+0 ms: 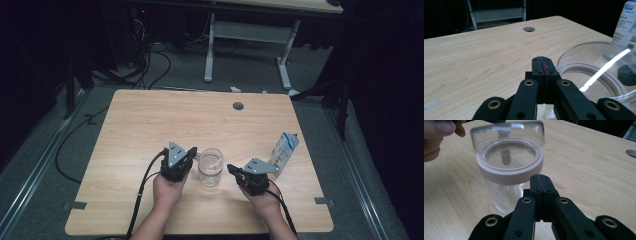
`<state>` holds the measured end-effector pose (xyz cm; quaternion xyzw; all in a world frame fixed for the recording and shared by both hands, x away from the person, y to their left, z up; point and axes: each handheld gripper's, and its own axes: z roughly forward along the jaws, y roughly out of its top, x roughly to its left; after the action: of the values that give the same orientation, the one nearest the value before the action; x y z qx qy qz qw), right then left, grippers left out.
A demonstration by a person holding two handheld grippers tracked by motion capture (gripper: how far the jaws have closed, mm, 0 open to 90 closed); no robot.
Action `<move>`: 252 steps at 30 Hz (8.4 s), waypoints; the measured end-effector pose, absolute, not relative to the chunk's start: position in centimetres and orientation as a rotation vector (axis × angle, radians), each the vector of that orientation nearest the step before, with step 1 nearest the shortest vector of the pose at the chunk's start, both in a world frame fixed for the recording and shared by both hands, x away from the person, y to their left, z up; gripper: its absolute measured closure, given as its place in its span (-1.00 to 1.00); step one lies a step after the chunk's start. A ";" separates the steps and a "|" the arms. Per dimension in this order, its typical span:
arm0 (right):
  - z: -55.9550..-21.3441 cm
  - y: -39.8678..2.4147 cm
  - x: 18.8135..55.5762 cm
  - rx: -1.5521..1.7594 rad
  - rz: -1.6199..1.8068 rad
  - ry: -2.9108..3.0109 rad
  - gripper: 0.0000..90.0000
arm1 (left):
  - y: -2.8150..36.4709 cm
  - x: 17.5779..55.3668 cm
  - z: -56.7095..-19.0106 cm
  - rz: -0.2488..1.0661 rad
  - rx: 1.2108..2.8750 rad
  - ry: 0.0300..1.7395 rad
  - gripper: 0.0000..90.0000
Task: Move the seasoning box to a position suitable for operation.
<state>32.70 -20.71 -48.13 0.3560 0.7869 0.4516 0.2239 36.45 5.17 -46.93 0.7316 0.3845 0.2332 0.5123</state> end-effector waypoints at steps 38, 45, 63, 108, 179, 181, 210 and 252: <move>-46.9 -18.8 32.0 0.891 1.313 2.146 1.00 | 7.9 33.1 -48.9 0.501 1.717 0.918 1.00; -46.7 -18.7 32.0 0.887 1.306 2.142 0.99 | 7.6 32.0 -49.5 0.450 1.711 0.902 1.00; -46.5 -18.7 31.7 0.880 1.325 2.138 0.99 | 5.0 31.0 -49.2 0.410 1.726 0.831 1.00; -47.5 -18.7 32.2 0.883 1.339 2.127 1.00 | 6.5 32.1 -48.1 0.445 1.623 0.874 1.00; -50.8 -33.0 27.1 1.305 1.087 1.930 0.30 | 10.2 32.3 -51.8 0.488 1.829 0.928 0.24; -50.8 -33.3 27.2 1.311 1.081 1.923 0.28 | 10.2 32.3 -51.8 0.487 1.827 0.931 0.23; -49.2 -33.9 31.3 1.397 0.998 1.777 0.16 | 10.5 32.2 -52.0 0.474 1.823 0.925 0.18; -49.0 -35.7 32.9 1.369 1.081 1.718 0.53 | 10.7 31.8 -51.9 0.484 1.803 0.910 0.16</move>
<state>32.94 -35.70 -49.05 0.5257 0.6601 0.4154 0.3396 31.81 10.71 -51.91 0.7480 0.3777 0.2008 0.5075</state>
